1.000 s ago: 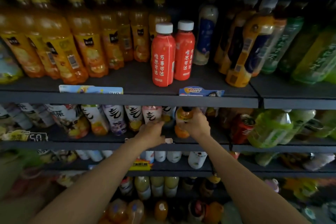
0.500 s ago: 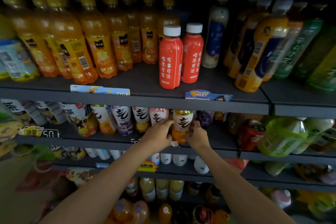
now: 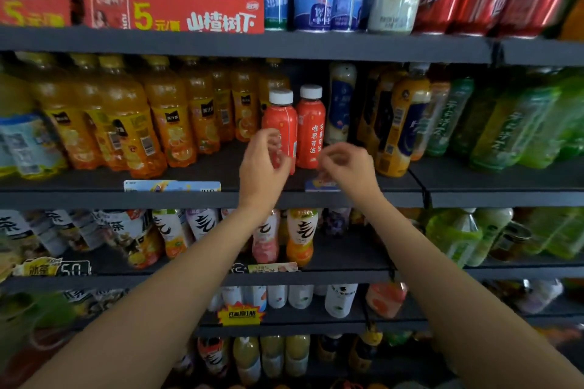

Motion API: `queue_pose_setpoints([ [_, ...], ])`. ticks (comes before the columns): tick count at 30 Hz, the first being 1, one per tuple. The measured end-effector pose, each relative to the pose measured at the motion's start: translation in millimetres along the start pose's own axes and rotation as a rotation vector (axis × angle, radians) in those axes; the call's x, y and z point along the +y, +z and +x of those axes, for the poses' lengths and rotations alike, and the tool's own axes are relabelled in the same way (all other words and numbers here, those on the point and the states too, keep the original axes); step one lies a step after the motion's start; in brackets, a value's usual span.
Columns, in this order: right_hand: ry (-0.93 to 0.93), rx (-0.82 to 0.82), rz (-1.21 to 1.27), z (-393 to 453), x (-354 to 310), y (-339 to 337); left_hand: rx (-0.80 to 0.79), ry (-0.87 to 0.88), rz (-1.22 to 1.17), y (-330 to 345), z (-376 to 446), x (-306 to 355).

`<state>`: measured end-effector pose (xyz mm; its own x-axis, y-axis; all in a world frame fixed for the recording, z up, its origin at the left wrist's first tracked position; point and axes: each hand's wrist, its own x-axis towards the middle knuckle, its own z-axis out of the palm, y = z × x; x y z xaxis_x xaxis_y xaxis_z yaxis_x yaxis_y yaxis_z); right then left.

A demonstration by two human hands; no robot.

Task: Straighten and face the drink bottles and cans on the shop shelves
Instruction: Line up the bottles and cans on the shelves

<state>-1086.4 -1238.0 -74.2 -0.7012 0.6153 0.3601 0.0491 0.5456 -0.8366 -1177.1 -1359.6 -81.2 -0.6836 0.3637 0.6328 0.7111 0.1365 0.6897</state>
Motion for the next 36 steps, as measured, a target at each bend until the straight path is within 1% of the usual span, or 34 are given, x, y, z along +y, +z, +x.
queue_pose_setpoints([
  [1,-0.027,0.055,-0.064,11,-6,0,0.015,-0.059,-0.026,0,12,0],
  [2,-0.048,0.074,-0.143,22,-9,1,0.003,-0.122,-0.045,1,25,-2],
  [4,-0.060,0.054,-0.251,42,-12,3,-0.068,-0.221,-0.066,5,48,-5],
  [7,-0.046,0.010,-0.274,69,-11,10,-0.185,-0.326,-0.132,13,71,-3],
  [9,-0.134,0.079,-0.324,77,-11,16,-0.201,-0.342,-0.115,16,72,-4],
  [11,-0.318,0.173,-0.338,71,-15,25,-0.176,-0.283,-0.080,11,65,-8],
  [12,-0.428,0.204,-0.323,65,-17,30,-0.156,-0.225,-0.072,6,60,-10],
  [13,-0.514,0.202,-0.294,57,-20,36,-0.142,-0.164,-0.060,-1,54,-13],
  [14,-0.575,0.166,-0.260,50,-22,42,-0.136,-0.108,-0.040,-10,48,-14],
  [16,-0.645,0.070,-0.198,37,-33,54,-0.140,-0.037,-0.004,-32,39,-17],
  [17,-0.676,0.049,-0.175,33,-41,60,-0.139,-0.008,0.014,-46,35,-18],
  [20,-0.828,0.033,-0.106,24,-79,76,-0.107,0.104,0.090,-97,23,-18],
  [23,-0.961,0.000,0.007,15,-130,99,-0.028,0.203,0.126,-157,15,-12],
  [26,-0.972,-0.057,0.146,10,-190,126,0.104,0.232,0.102,-210,26,-2],
  [28,-0.934,-0.138,0.252,8,-229,144,0.203,0.270,0.097,-243,43,3],
  [30,-0.862,-0.233,0.351,10,-262,161,0.270,0.303,0.083,-274,63,6],
  [33,-0.729,-0.334,0.370,20,-299,187,0.306,0.352,0.033,-310,96,-1],
  [36,-0.594,-0.314,0.385,36,-339,198,0.293,0.403,0.086,-334,138,-5],
])
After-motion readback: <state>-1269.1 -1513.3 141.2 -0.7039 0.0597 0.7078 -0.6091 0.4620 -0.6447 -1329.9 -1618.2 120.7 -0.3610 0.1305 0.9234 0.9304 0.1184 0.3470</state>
